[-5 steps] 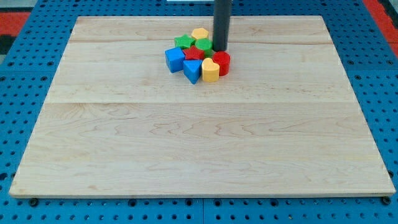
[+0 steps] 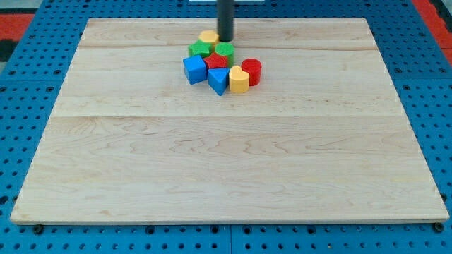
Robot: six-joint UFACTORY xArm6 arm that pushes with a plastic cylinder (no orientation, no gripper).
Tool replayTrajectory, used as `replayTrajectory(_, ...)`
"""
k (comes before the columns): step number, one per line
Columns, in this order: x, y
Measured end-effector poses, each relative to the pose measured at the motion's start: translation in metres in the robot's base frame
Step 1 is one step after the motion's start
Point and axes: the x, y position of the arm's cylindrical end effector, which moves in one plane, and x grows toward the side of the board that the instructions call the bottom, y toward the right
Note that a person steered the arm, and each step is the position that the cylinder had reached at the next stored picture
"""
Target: Place the yellow hexagon above the green star
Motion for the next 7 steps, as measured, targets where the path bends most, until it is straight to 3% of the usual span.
replayTrajectory(1,-0.019,-0.026)
replayTrajectory(7,-0.001,-0.023)
